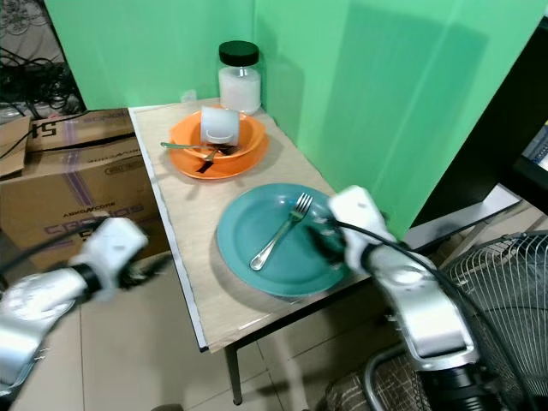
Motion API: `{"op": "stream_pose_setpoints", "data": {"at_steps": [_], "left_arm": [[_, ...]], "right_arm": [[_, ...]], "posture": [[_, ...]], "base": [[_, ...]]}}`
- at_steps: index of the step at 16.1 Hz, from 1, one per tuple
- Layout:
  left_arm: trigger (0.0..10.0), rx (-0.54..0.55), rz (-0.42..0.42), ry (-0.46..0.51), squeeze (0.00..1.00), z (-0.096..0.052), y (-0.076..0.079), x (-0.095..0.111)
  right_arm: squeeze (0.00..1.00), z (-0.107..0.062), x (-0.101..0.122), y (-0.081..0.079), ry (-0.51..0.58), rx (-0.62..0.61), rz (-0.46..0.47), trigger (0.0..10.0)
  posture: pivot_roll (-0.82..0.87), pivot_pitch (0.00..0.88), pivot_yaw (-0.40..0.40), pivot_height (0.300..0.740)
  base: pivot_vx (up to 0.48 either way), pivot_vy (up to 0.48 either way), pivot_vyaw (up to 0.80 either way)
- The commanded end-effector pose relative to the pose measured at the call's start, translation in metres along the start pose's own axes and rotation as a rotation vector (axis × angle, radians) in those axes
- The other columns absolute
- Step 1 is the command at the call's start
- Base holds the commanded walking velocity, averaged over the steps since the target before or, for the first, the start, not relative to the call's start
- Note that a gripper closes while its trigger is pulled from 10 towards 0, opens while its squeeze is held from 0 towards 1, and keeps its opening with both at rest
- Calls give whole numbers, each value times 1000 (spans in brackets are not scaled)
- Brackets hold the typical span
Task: Setting the table
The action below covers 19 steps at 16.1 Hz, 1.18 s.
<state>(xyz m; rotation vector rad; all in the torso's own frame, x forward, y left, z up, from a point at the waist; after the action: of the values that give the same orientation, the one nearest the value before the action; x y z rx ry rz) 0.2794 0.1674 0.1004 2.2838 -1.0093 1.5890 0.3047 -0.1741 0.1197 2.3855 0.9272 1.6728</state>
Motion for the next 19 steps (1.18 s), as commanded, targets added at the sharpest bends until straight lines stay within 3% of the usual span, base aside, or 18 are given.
{"op": "stream_pose_setpoints", "data": {"at_steps": [1,4,6,11,13,14,19], "left_arm": [[10000,-56,19,33,0,4,8,10],[10000,-177,34,54,0,15,25,20],[10000,-193,53,36,0,22,26,17],[10000,-184,74,-14,0,22,19,6],[10000,-123,81,-33,0,15,5,1],[10000,-109,84,-36,0,13,1,1],[10000,68,114,-62,0,-8,-46,2]], "right_arm": [[0,-4,0,9,12,-26,-5,10000],[0,-15,3,18,46,27,-34,10000],[0,-27,5,16,72,114,-74,10000],[0,-39,-4,2,41,247,-137,10000],[0,-42,-10,-13,32,331,-158,10000],[0,-42,-10,-15,34,340,-159,10000],[0,-42,-2,-24,73,388,-151,10000]], "posture": [[65,0,-16,740],[47,0,6,740],[38,0,15,740],[35,0,21,740],[41,0,18,740],[41,0,18,740],[49,0,13,740]], "base": [[0,0,0],[0,0,0],[0,0,0],[0,0,0],[0,0,0],[0,0,0],[0,0,0]]}}
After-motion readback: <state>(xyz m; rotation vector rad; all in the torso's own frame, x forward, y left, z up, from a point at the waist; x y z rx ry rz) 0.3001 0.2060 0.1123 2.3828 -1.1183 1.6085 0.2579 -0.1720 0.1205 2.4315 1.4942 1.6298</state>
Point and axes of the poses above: a point about 5 cm out from each wrist's last joint towards the gripper, its own z axis pointing out of the wrist towards the gripper, its own x axis along the axis of the wrist's last joint, y = z × x, the point moved 3 cm from there along z, pointing out of the wrist towards the gripper, and after that the axes turned 7 degrees about -z, right-handed, at the moved point
